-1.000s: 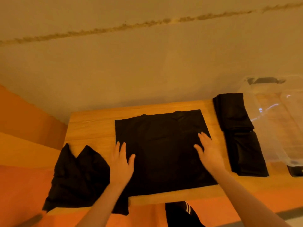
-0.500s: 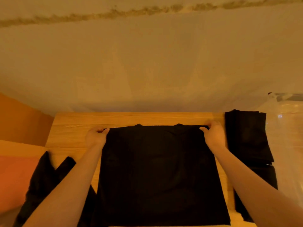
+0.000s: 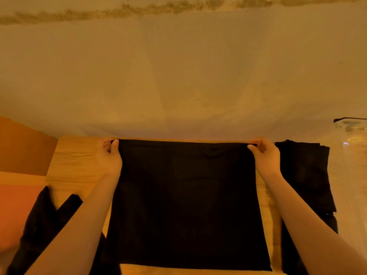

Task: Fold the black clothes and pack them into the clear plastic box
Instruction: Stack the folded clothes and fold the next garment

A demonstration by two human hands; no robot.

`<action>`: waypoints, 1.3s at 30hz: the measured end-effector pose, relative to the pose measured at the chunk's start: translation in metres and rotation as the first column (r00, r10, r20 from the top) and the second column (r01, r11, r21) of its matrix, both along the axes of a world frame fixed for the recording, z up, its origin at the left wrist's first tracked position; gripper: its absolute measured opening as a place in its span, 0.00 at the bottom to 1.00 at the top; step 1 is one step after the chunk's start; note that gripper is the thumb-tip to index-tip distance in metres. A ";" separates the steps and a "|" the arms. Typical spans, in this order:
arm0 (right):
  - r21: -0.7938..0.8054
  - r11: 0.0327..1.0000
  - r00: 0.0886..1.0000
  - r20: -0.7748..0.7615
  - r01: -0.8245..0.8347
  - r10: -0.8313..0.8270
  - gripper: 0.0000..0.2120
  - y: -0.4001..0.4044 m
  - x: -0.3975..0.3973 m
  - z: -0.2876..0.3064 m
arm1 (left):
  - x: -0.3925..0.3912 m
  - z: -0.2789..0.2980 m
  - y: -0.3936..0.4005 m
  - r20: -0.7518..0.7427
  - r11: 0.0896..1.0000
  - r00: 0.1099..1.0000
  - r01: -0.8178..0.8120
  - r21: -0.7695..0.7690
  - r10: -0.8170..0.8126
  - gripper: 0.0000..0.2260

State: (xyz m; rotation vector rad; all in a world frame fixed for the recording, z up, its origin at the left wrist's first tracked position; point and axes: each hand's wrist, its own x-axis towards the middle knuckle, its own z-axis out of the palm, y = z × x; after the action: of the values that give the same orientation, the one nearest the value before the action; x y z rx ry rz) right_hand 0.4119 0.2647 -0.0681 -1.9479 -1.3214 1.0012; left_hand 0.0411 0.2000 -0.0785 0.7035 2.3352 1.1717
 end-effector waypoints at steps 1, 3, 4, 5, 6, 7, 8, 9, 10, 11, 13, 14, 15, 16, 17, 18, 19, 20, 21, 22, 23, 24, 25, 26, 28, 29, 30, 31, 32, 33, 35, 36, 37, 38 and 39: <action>-0.010 1.000 0.999 0.028 -0.016 0.016 0.09 0.003 -0.003 -0.004 | 0.000 -0.004 0.004 -0.006 1.000 1.000 0.011 0.007 -0.011 0.08; -0.004 0.997 0.988 0.134 -0.072 0.072 0.14 0.005 -0.009 -0.009 | 0.002 -0.006 0.009 -0.050 0.999 0.998 0.025 -0.025 -0.026 0.11; 0.016 0.994 0.972 0.214 -0.105 0.099 0.17 0.003 -0.013 -0.009 | 0.005 -0.005 0.007 -0.110 0.998 0.993 0.035 -0.061 -0.041 0.12; 0.040 0.988 0.946 0.298 -0.149 0.131 0.19 -0.003 -0.019 -0.009 | 0.009 -0.006 0.003 -0.225 0.993 0.969 0.080 -0.092 -0.099 0.13; 0.061 0.974 0.908 0.379 -0.219 0.181 0.21 -0.012 -0.026 -0.008 | 0.017 -0.009 -0.005 -0.360 0.975 0.907 0.185 -0.123 -0.217 0.14; 0.065 0.945 0.853 0.453 -0.320 0.258 0.22 -0.024 -0.036 -0.007 | 0.032 -0.011 -0.016 -0.474 0.928 0.798 0.329 -0.176 -0.373 0.16; 0.056 0.895 0.782 0.513 -0.443 0.354 0.24 -0.038 -0.047 -0.008 | 0.049 -0.015 -0.029 -0.528 0.841 0.660 0.473 -0.262 -0.535 0.19; 0.021 0.827 0.696 0.551 -0.562 0.460 0.25 -0.051 -0.057 -0.012 | 0.067 -0.020 -0.043 -0.519 0.729 0.523 0.577 -0.368 -0.676 0.21; -0.027 0.754 0.607 0.574 -0.656 0.549 0.27 -0.060 -0.066 -0.017 | 0.080 -0.026 -0.055 -0.491 0.633 0.415 0.622 -0.461 -0.766 0.24; -0.090 0.697 0.528 0.585 -0.712 0.615 0.28 -0.064 -0.070 -0.026 | 0.086 -0.032 -0.063 -0.458 0.572 0.356 0.623 -0.533 -0.815 0.25; -0.212 0.655 0.418 0.620 -0.726 0.664 0.31 -0.056 -0.068 -0.040 | 0.081 -0.039 -0.067 -0.378 0.546 0.394 0.570 -0.614 -0.838 0.28; -0.221 0.662 0.398 0.649 -0.716 0.648 0.34 -0.048 -0.062 -0.045 | 0.070 -0.042 -0.067 -0.358 0.563 0.444 0.531 -0.634 -0.821 0.29; -0.203 0.689 0.415 0.669 -0.696 0.616 0.36 -0.041 -0.055 -0.049 | 0.059 -0.044 -0.067 -0.349 0.581 0.485 0.494 -0.647 -0.801 0.29; -0.202 0.718 0.441 0.669 -0.666 0.598 0.37 -0.034 -0.047 -0.051 | 0.049 -0.045 -0.068 -0.353 0.596 0.509 0.466 -0.654 -0.785 0.30; -0.220 0.740 0.466 0.654 -0.636 0.595 0.39 -0.030 -0.038 -0.053 | 0.040 -0.045 -0.071 -0.357 0.606 0.525 0.445 -0.659 -0.773 0.29; -0.235 0.754 0.483 0.644 -0.613 0.593 0.41 -0.027 -0.032 -0.054 | 0.033 -0.044 -0.072 -0.358 0.612 0.534 0.434 -0.661 -0.766 0.29; -0.249 0.768 0.490 0.645 -0.591 0.586 0.41 -0.025 -0.028 -0.051 | 0.029 -0.044 -0.074 -0.356 0.610 0.537 0.428 -0.667 -0.765 0.29; -0.271 0.775 0.489 0.646 -0.571 0.586 0.40 -0.025 -0.027 -0.048 | 0.026 -0.042 -0.076 -0.353 0.608 0.540 0.421 -0.673 -0.764 0.29; -0.299 0.782 0.488 0.645 -0.547 0.588 0.37 -0.027 -0.029 -0.043 | 0.026 -0.039 -0.079 -0.353 0.607 0.542 0.411 -0.680 -0.763 0.30; -0.313 0.788 0.493 0.643 -0.529 0.586 0.34 -0.032 -0.034 -0.036 | 0.028 -0.035 -0.082 -0.364 0.611 0.536 0.404 -0.681 -0.761 0.30; -0.307 0.784 0.495 0.638 -0.539 0.590 0.32 -0.042 -0.039 -0.028 | 0.033 -0.030 -0.088 -0.387 0.615 0.513 0.407 -0.676 -0.766 0.30; -0.282 0.767 0.491 0.631 -0.576 0.600 0.32 -0.056 -0.045 -0.022 | 0.042 -0.026 -0.098 -0.404 0.608 0.476 0.431 -0.667 -0.781 0.29; -0.245 0.741 0.479 0.630 -0.625 0.612 0.32 -0.074 -0.051 -0.019 | 0.053 -0.023 -0.110 -0.409 0.584 0.426 0.472 -0.660 -0.807 0.28; -0.211 0.709 0.446 0.648 -0.673 0.617 0.33 -0.097 -0.057 -0.018 | 0.064 -0.023 -0.125 -0.398 0.547 0.377 0.517 -0.659 -0.836 0.28; -0.187 0.637 0.410 0.624 -0.748 0.665 0.33 -0.151 -0.064 -0.030 | 0.079 -0.028 -0.154 -0.343 0.464 0.314 0.560 -0.686 -0.885 0.29; -0.207 0.595 0.377 0.604 -0.777 0.703 0.31 -0.172 -0.064 -0.037 | 0.081 -0.033 -0.168 -0.314 0.432 0.299 0.557 -0.709 -0.901 0.30; -0.242 0.571 0.348 0.591 -0.785 0.728 0.29 -0.189 -0.060 -0.043 | 0.080 -0.038 -0.180 -0.293 0.411 0.293 0.548 -0.729 -0.910 0.29; -0.267 0.572 0.336 0.593 -0.775 0.731 0.29 -0.199 -0.052 -0.050 | 0.077 -0.042 -0.189 -0.286 0.409 0.300 0.538 -0.737 -0.910 0.29; -0.272 0.590 0.341 0.606 -0.760 0.719 0.29 -0.204 -0.042 -0.053 | 0.072 -0.044 -0.195 -0.292 0.422 0.314 0.532 -0.734 -0.903 0.29; -0.265 0.615 0.352 0.627 -0.743 0.695 0.28 -0.206 -0.031 -0.054 | 0.068 -0.044 -0.199 -0.301 0.438 0.328 0.526 -0.729 -0.895 0.28; -0.253 0.665 0.369 0.669 -0.703 0.645 0.28 -0.208 -0.006 -0.054 | 0.065 -0.040 -0.201 -0.299 0.455 0.358 0.522 -0.721 -0.884 0.28; -0.256 0.686 0.380 0.677 -0.681 0.630 0.29 -0.209 0.005 -0.053 | 0.065 -0.038 -0.200 -0.291 0.452 0.363 0.524 -0.722 -0.885 0.28; -0.269 0.703 0.394 0.672 -0.659 0.627 0.29 -0.211 0.013 -0.053 | 0.067 -0.036 -0.199 -0.277 0.440 0.362 0.527 -0.727 -0.890 0.28; -0.286 0.719 0.407 0.667 -0.634 0.624 0.28 -0.212 0.020 -0.052 | 0.068 -0.035 -0.199 -0.262 0.427 0.360 0.529 -0.733 -0.895 0.28; -0.303 0.737 0.418 0.667 -0.604 0.617 0.29 -0.214 0.025 -0.050 | 0.067 -0.035 -0.201 -0.256 0.420 0.357 0.527 -0.739 -0.898 0.28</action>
State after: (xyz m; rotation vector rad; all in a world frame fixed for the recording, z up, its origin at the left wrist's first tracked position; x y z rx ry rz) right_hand 0.4374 0.0509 -0.1176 -1.9671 -2.6578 0.4450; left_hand 0.1085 -0.0006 -0.1131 1.9030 2.0812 -0.2635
